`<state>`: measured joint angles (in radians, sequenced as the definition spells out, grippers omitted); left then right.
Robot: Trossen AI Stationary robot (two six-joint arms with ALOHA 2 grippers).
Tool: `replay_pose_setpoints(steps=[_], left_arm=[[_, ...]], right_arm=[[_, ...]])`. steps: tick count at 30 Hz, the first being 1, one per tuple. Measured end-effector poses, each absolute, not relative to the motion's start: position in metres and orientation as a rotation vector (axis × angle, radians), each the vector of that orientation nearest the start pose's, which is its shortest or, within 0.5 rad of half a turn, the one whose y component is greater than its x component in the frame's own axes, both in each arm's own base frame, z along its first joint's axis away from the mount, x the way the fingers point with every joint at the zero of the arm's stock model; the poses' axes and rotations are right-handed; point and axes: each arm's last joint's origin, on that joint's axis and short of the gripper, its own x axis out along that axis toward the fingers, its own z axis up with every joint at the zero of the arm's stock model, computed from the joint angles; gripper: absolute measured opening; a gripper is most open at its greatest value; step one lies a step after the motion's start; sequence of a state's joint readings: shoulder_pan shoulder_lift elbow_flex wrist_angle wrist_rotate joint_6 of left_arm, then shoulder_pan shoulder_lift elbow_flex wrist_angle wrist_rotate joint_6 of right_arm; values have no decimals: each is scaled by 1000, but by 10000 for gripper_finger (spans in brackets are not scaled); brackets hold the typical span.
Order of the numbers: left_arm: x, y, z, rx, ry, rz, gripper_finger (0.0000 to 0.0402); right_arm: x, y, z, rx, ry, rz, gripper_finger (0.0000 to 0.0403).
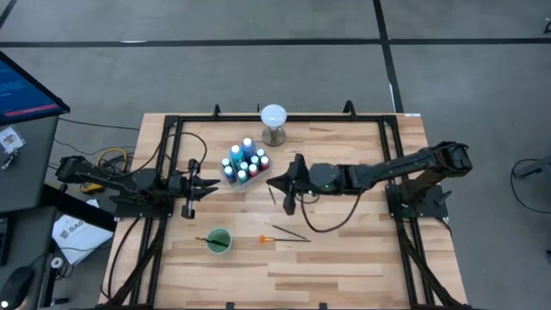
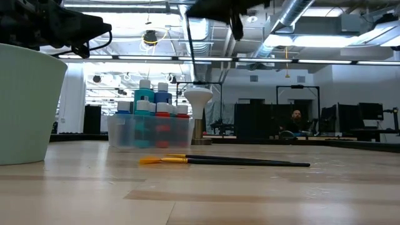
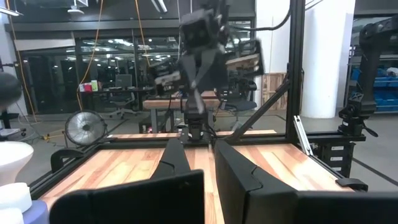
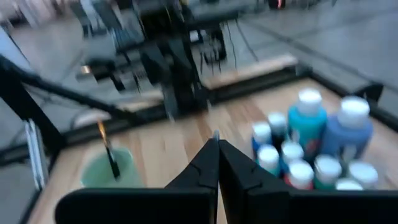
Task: Pick & Place Paint Supplies
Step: Put the black paint brush into the green cup
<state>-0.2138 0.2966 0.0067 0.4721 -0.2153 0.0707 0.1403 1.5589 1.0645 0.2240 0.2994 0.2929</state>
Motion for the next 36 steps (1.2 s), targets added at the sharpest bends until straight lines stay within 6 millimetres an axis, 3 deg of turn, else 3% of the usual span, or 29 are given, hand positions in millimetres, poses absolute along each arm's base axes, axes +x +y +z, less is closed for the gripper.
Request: replay_pose_setpoints(steps=[10,15,26,36], left_arm=[[113,-18,186,31,-179,8,1],[113,-18,186,31,-178,8,1],[113,-18,185,32,-177,8,1],[113,-18,185,32,-177,8,1]], right_arm=[[359,77,298,232,-78,-249,1],[380,92,306,205,-149,-221,0],[461,125,293,175,-156,-88,0],[483,149,267,126,-59,-58,0]])
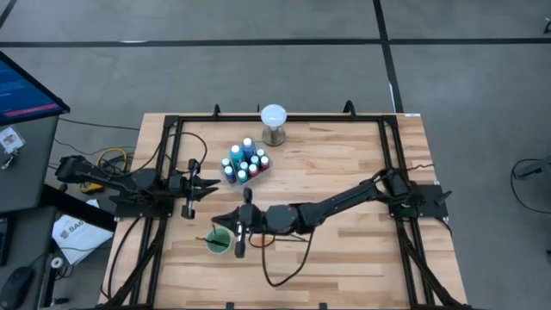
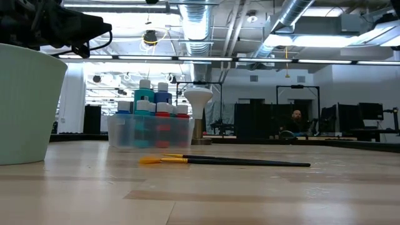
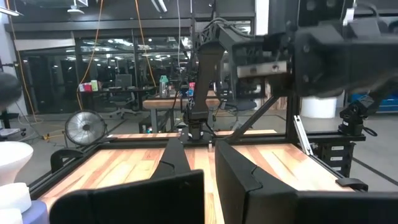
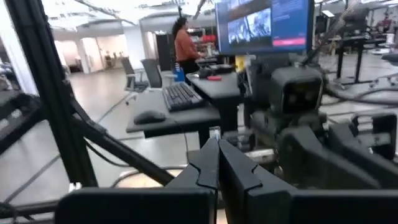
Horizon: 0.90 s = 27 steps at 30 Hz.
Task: Pick & Place Paint Supplies
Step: Put the black paint brush into the green cup
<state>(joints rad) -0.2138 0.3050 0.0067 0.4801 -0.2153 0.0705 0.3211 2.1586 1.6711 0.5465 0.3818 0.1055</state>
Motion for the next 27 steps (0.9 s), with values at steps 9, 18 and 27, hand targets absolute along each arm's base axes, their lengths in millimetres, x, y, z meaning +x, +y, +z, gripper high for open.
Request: replay_pose_setpoints(steps=[9,18,27], left_arm=[[113,-18,185,32,-178,8,1],[113,-18,185,31,-178,8,1],[113,-18,186,31,-178,7,1]], right_arm=[[481,159,248,99,100,-54,0],[480,159,244,66,147,-58,1],[480,158,241,52,181,-59,65]])
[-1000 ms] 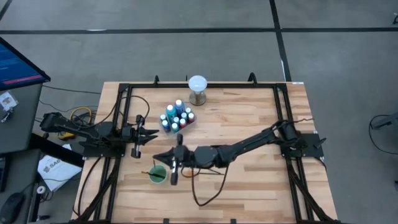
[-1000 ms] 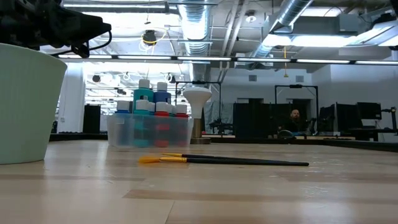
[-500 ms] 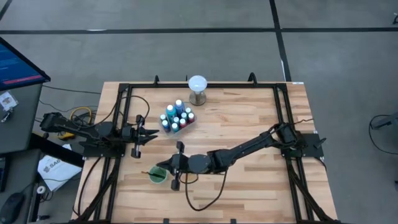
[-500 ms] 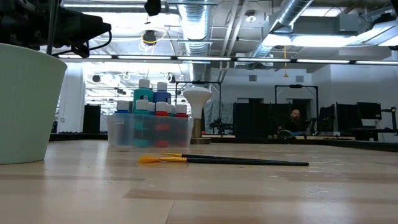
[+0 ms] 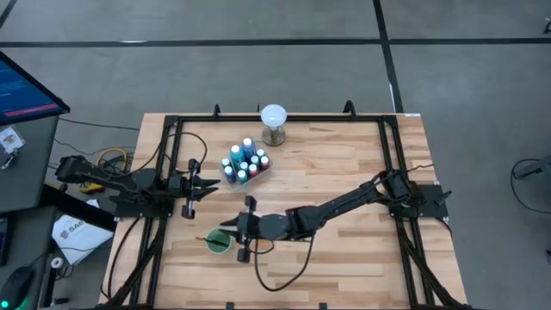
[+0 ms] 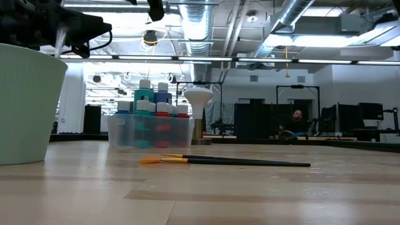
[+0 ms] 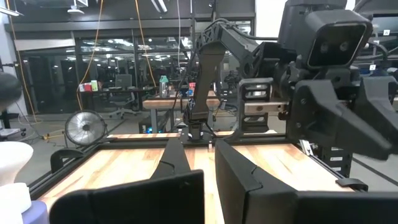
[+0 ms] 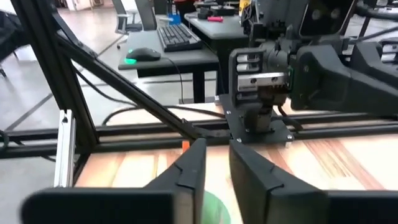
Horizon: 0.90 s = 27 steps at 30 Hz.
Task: Pick & Place Paint Supplies
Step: Put the black paint brush into the green cup, then put the golden paint brush into the green cup
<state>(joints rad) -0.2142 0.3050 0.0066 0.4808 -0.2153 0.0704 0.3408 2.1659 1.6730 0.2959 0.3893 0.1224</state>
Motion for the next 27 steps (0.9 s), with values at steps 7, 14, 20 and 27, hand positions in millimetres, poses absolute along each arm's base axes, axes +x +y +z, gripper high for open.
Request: replay_pose_setpoints(steps=[7,14,20,27], left_arm=[[113,-18,186,31,-178,7,1],[113,-18,186,31,-178,8,1],[113,-18,186,31,-178,7,1],[113,-18,186,31,-179,8,1]], right_arm=[[472,156,252,50,220,-62,139],[445,138,294,173,326,-117,186],[416,113,307,247,540,-235,187],[406,101,278,296,808,-327,200]])
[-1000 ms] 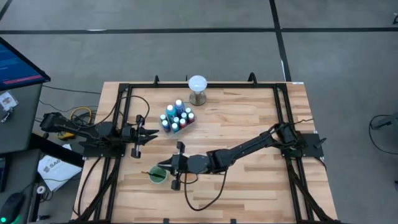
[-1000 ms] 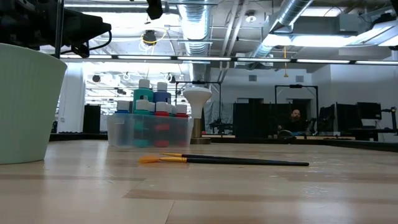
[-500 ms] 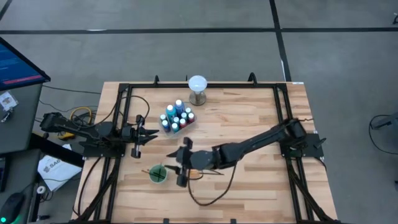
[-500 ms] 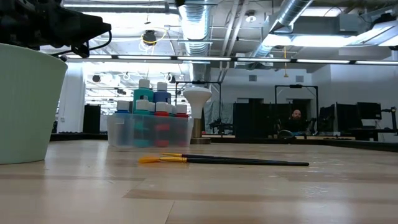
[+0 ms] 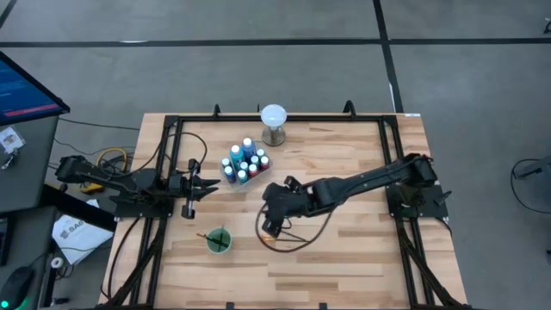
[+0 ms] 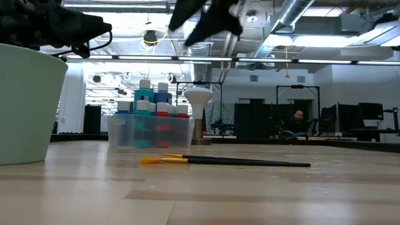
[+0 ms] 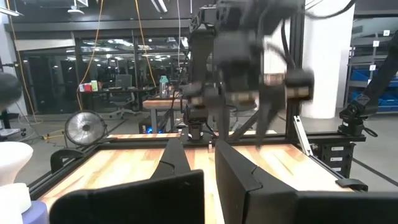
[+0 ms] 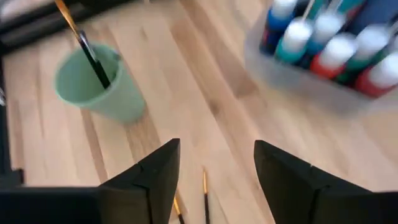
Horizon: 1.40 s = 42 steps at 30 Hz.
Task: Pick & Place Paint Supplies
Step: Put the golden paint brush into the green cup
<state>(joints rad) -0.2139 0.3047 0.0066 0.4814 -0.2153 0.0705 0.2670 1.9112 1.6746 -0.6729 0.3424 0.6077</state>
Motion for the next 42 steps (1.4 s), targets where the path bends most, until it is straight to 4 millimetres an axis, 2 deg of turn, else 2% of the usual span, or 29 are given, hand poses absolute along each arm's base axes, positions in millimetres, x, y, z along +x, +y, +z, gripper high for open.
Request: replay_pose_setpoints(steps=[6,11,19,28,33,35,39,42], left_arm=[[113,-18,185,32,-176,8,1],[114,-18,186,31,-178,8,1],[114,-18,185,33,-173,7,1],[114,-18,185,32,-174,8,1],[114,-19,185,32,-175,8,1],[114,-19,185,32,-174,8,1],[114,-19,185,32,-176,8,1],[114,-19,185,32,-176,8,1]], right_arm=[[421,107,231,288,967,-289,216],[432,110,191,280,1064,-266,214],[447,108,153,292,1094,-230,204],[451,104,134,266,1123,-215,203],[454,101,128,258,1130,-211,181],[455,102,118,244,1147,-213,169],[453,104,115,226,1165,-231,130],[451,102,114,226,1188,-239,67]])
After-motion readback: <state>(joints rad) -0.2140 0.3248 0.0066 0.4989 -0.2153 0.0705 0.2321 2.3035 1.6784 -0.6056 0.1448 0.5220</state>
